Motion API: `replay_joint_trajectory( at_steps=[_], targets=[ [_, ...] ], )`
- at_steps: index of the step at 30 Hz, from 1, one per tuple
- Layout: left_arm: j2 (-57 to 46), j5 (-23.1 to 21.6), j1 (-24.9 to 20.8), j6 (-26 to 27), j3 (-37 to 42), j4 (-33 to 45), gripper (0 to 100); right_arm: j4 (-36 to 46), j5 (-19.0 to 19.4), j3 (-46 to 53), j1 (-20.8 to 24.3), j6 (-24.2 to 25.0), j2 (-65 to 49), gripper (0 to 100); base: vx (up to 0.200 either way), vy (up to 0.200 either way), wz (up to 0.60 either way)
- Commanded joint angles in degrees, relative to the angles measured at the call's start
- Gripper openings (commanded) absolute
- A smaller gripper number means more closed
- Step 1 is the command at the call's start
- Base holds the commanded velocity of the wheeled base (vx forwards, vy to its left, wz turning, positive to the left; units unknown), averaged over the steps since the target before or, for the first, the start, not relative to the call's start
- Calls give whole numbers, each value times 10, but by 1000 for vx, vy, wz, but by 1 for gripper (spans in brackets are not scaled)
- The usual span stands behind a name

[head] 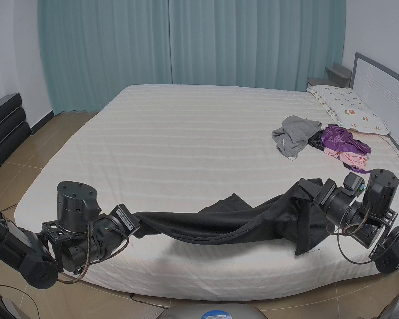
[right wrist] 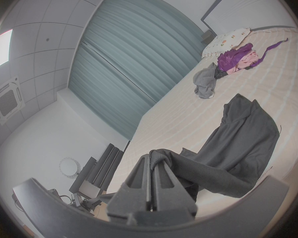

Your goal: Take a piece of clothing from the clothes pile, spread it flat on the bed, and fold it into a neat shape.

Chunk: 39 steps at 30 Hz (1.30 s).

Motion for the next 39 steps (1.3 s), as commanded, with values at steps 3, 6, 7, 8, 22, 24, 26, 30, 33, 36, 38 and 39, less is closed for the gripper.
replay_joint_trajectory(
  at_steps=[3,6,7,8,22,24,26,30,33,36,38,39],
  targets=[
    [-66,3,-3,-1,23,1,0,8,-1,35,5,-21,-103,0,-200,0,0],
    [-106,17,-13,0,43,1,0,7,0,52,4,-37,-146,0,-200,0,0],
    [-120,23,-20,1,50,1,0,7,0,55,4,-43,-163,0,-200,0,0],
    [-133,28,-26,2,53,1,0,8,-1,55,4,-48,-182,0,0,0,0],
    [-292,107,-35,76,-69,143,0,278,0,-123,15,-116,-451,0,0,0,0],
    [-286,108,-30,76,-100,167,0,322,5,-163,11,-121,-460,0,0,0,0],
    [-271,106,-22,76,-134,173,0,349,6,-213,11,-124,-451,0,0,0,0],
    [-208,109,-3,76,-195,173,0,366,4,-286,2,-138,-390,0,0,0,0],
    [-159,100,24,79,-228,172,0,362,4,-327,-23,-141,-315,0,0,0,0],
    [-122,89,44,82,-258,168,0,351,4,-347,-33,-145,-268,0,133,0,0],
    [-110,85,49,82,-267,168,0,344,4,-355,-40,-145,-248,0,200,0,0],
    [-88,78,57,82,-284,168,0,327,3,-370,-49,-145,-212,0,200,0,0]
  ],
)
